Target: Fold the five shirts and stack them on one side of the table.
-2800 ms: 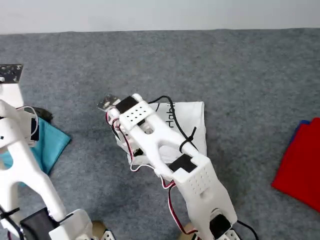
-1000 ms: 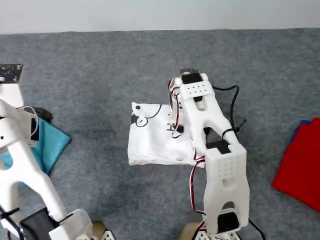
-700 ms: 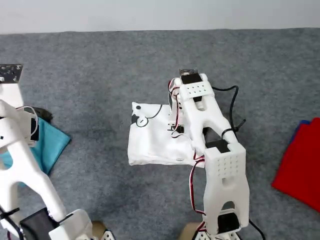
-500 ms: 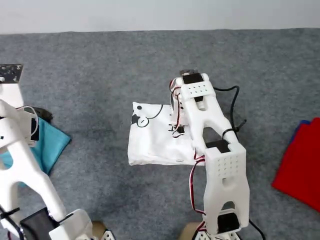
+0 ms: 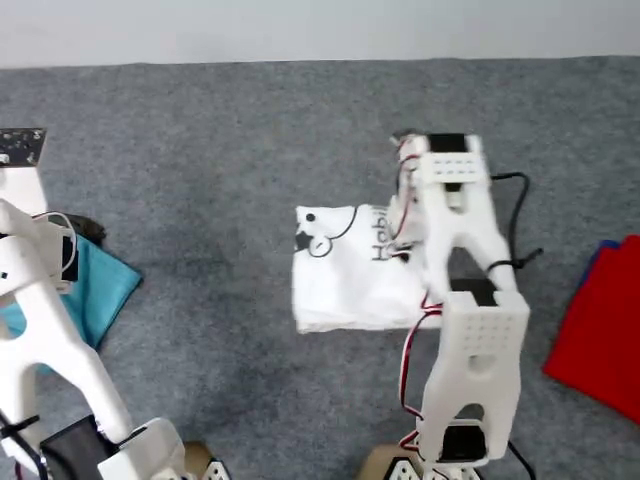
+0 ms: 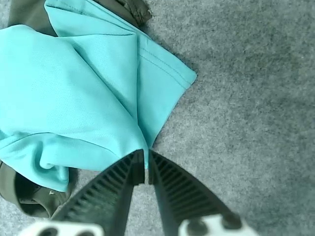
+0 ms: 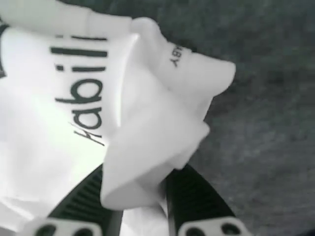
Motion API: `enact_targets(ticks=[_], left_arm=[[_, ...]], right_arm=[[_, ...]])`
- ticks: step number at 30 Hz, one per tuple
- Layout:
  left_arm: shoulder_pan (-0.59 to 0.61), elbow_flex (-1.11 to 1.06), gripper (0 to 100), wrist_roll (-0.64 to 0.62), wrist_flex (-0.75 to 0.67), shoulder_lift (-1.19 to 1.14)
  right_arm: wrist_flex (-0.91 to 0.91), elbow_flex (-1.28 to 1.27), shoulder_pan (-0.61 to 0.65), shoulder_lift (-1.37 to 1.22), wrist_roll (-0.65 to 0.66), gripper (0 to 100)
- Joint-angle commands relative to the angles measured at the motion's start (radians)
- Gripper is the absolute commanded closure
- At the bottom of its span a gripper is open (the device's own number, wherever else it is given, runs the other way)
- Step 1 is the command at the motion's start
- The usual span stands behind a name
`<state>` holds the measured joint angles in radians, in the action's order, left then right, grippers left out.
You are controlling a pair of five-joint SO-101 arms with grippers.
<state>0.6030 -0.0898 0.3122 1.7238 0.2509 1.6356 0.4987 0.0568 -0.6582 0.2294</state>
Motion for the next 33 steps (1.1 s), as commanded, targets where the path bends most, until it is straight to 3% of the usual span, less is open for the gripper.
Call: enact_targets(ticks=[1,8,15,24,27,33], left_arm=[[-0.002,0.008,98,0.0,0.006,0.04],[-0.002,0.008,98,0.0,0.006,0.04],[-0.002,0.008,98,0.0,0.006,0.04],[0.0,0.008,98,0.0,0.006,0.04],[0.0,0.008,98,0.0,0.006,0.04],[0.0,0.008,98,0.0,0.006,0.04]], right_arm=[[-0.007,0.109,-0.07,0.081,0.187,98.8],[-0.085,0.201,-0.101,-0.012,0.529,98.8],[-0.154,0.402,-0.035,-0.136,0.672,98.8],[-0.186,0.605,0.008,-0.283,0.675,98.5],[-0.15,0.64,-0.001,-0.295,0.664,93.0],[-0.058,0.806,0.004,-0.295,0.327,79.1]])
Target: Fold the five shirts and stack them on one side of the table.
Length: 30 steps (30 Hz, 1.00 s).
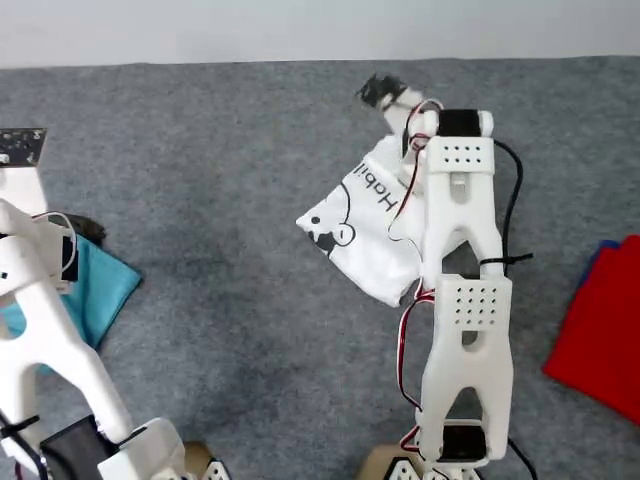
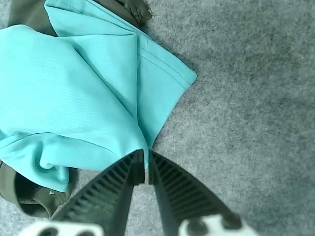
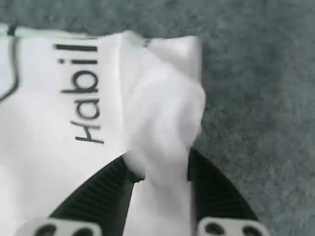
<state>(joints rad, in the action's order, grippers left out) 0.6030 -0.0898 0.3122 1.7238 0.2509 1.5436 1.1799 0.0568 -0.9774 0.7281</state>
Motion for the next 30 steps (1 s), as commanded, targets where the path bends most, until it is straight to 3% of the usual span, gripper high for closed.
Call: enact_targets(ticks=[1,6,12,17,23,30], left_arm=[[0.0,0.008,98,0.0,0.006,0.04],[-0.002,0.008,98,0.0,0.006,0.04],[-0.002,0.008,98,0.0,0.006,0.04],[-0.002,0.008,98,0.0,0.005,0.04],[-0.002,0.008,98,0.0,0.002,0.04],[-0.002,0.008,98,0.0,0.005,0.04]], right_arm=[[0.05,0.16,0.007,0.024,-0.249,78.0],[0.082,0.282,0.021,0.018,-0.589,76.9],[0.255,0.361,0.038,0.019,-0.858,77.1],[0.254,0.365,0.028,0.027,-1.105,77.0],[0.257,0.281,0.033,0.082,-1.191,76.8],[0.252,-0.15,0.035,0.364,-1.27,74.9]])
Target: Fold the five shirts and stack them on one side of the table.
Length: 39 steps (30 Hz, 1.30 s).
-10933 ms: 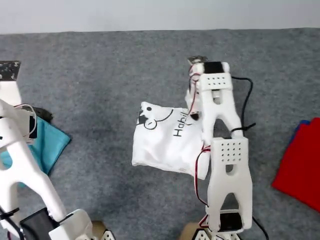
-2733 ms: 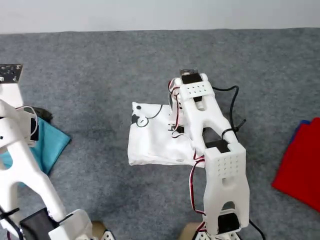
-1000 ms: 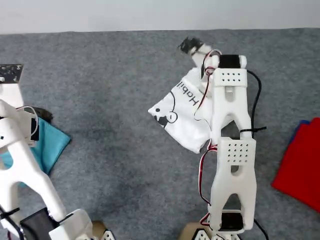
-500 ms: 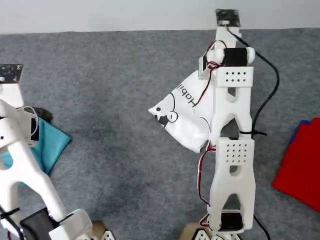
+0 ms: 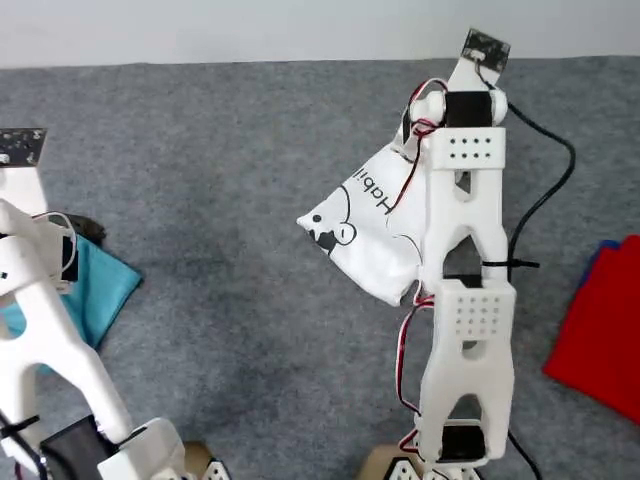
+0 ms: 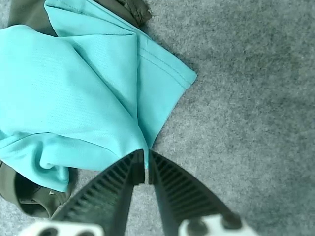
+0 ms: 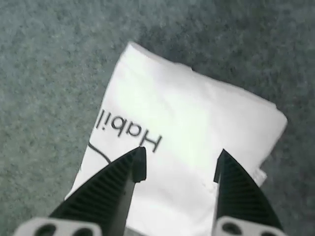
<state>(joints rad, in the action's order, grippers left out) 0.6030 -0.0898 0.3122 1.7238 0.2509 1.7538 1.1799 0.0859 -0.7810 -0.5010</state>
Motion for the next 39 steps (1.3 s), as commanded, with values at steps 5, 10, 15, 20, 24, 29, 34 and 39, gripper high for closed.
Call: enact_targets(ticks=[5,10,15,20,24,29,34,39], left_arm=[[-0.002,0.008,98,0.0,0.002,0.04],[-0.002,0.008,98,0.0,0.0,0.04],[-0.002,0.008,98,0.0,0.0,0.04],[-0.002,0.007,98,0.0,0.002,0.04],[-0.002,0.005,98,0.0,0.005,0.04],[-0.002,0.005,98,0.0,0.005,0.04],[-0.002,0.005,98,0.0,0.005,0.04],[-0.002,0.005,98,0.0,0.003,0.04]], right_arm=[[0.039,-0.35,0.005,0.231,-0.173,58.0],[0.012,-0.358,0.024,0.12,-0.244,51.9],[-0.091,-0.358,0.059,-0.01,-0.279,51.9],[-0.222,-0.358,0.073,-0.105,-0.292,51.9],[-0.297,-0.358,0.071,-0.166,-0.305,52.0],[-0.303,-0.358,0.084,-0.229,-0.305,52.0],[-0.265,-0.358,0.093,-0.246,-0.301,56.7],[-0.245,-0.358,0.093,-0.246,-0.299,74.3]])
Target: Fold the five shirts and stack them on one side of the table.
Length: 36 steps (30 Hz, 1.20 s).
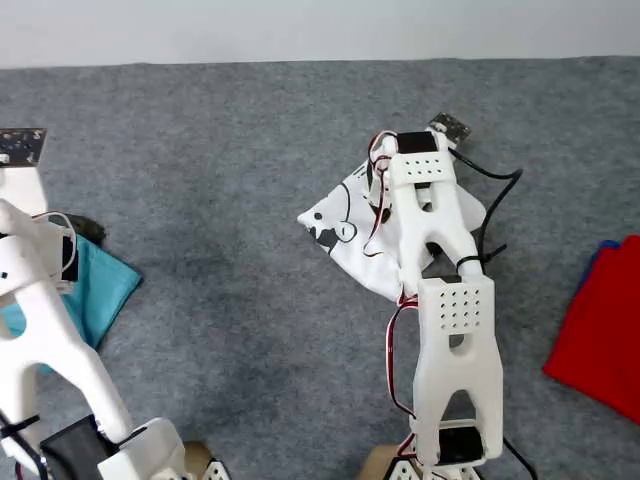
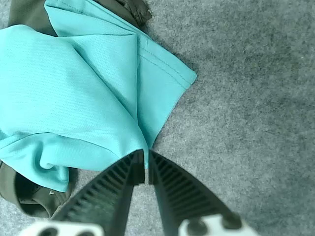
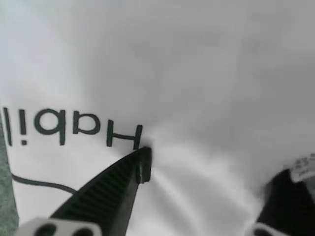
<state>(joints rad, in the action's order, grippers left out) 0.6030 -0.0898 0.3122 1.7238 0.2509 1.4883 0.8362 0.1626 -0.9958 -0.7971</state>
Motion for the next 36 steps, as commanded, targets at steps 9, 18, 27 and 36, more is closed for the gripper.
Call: enact_targets(ticks=[9,18,27,36], left_arm=[[-0.002,0.005,98,0.0,0.005,0.04],[-0.002,0.005,98,0.0,0.005,0.04],[-0.002,0.008,98,0.0,0.006,0.04],[-0.002,0.008,98,0.0,0.006,0.04]], right_arm=[[0.03,-0.014,0.01,-0.03,0.061,98.7],[0.229,0.095,-0.038,0.053,0.176,98.9],[0.308,0.104,-0.209,0.248,0.489,98.9],[0.309,-0.187,-0.346,0.533,0.766,98.9]])
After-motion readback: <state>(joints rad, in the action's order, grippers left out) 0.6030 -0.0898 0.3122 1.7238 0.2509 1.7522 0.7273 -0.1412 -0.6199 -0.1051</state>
